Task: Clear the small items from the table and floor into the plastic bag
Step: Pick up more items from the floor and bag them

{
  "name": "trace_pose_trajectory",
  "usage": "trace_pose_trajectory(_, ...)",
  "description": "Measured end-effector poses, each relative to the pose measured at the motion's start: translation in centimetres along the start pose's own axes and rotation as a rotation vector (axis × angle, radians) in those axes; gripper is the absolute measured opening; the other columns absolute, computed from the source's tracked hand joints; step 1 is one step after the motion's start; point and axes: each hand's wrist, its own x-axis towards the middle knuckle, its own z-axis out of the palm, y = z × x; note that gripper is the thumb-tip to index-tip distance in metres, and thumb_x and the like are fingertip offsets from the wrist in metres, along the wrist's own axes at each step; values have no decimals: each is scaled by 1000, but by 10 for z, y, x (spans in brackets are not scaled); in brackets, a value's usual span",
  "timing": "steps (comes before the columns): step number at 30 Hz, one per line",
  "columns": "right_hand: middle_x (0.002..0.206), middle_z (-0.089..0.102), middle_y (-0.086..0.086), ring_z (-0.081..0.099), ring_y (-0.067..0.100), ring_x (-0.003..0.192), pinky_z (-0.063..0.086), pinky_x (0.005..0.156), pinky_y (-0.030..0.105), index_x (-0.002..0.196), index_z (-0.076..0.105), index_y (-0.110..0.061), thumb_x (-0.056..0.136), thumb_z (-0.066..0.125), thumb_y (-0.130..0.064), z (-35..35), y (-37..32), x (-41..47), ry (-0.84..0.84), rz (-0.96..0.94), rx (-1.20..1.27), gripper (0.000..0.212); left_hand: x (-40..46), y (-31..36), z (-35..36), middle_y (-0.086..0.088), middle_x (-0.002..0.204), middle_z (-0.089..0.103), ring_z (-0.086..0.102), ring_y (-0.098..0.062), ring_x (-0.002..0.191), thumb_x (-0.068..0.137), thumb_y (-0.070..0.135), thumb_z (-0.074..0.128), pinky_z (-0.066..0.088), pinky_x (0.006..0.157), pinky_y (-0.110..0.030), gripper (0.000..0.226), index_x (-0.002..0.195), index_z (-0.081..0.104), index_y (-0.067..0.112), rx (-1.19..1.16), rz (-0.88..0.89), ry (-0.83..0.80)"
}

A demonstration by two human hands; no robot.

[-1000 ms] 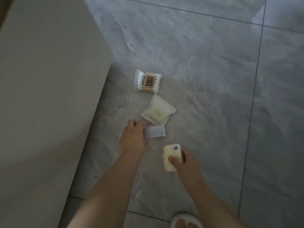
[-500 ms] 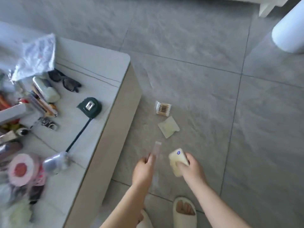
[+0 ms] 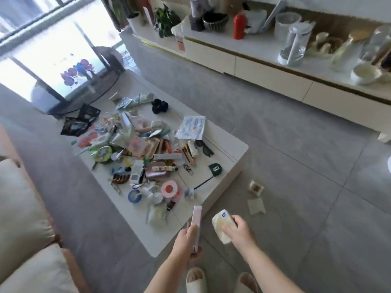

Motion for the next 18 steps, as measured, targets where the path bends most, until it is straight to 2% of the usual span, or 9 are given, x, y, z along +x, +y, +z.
trace_pose_trajectory(2,83,63,2,55,14,72,41,55,16,89,58,-17,81,60,-6,20,-29,-26,-73,-47,-52,14,-28,-1,-35,-17,94,51,54,-24,63,80,38,49,45,45,-22,44,110,52,7,-80,10,38)
trace_pose_trajectory(4,79,60,1,52,10,66,38,48,9,88,57,-16,81,59,-2,42,-55,-53,-127,-97,-83,15,-52,-4,-71,-20,101,54,55,-29,75,72,40,48,51,53,-29,50,112,51,10,-170,23,76)
trace_pose_trajectory(7,82,60,3,52,13,70,40,54,15,90,58,-14,81,58,-2,82,-86,-87,-203,-166,-176,15,-81,-13,-132,-18,109,54,61,-31,85,90,32,55,58,66,-42,40,121,44,8,-307,96,103)
trace_pose_trajectory(9,82,61,3,53,13,70,42,58,21,91,58,-14,81,57,-1,115,-100,-107,-271,-201,-207,17,-96,-23,-174,-19,120,56,66,-29,79,90,30,61,58,60,-39,46,126,42,10,-401,136,115)
trace_pose_trajectory(10,82,61,3,54,14,71,43,61,24,92,58,-15,81,58,-2,134,-108,-116,-301,-219,-229,17,-102,-29,-197,-18,118,58,65,-25,73,88,30,63,56,54,-34,48,127,43,10,-423,166,125)
trace_pose_trajectory(12,85,63,3,57,17,78,47,69,30,91,58,-18,82,60,-4,174,-119,-133,-335,-245,-260,17,-117,-40,-240,-12,97,62,59,-18,61,87,28,66,48,44,-24,45,123,48,9,-419,222,173)
trace_pose_trajectory(14,86,63,3,60,22,84,51,72,37,88,57,-22,82,59,-4,215,-130,-150,-362,-250,-255,19,-127,-53,-284,-8,85,56,51,-14,52,84,32,69,38,38,-18,45,118,50,9,-430,252,217)
trace_pose_trajectory(18,86,63,9,59,24,81,50,71,40,90,60,-12,81,59,1,301,-150,-180,-434,-291,-258,16,-138,-90,-368,-2,77,52,45,-10,51,86,38,66,32,40,-17,39,107,52,9,-505,316,301)
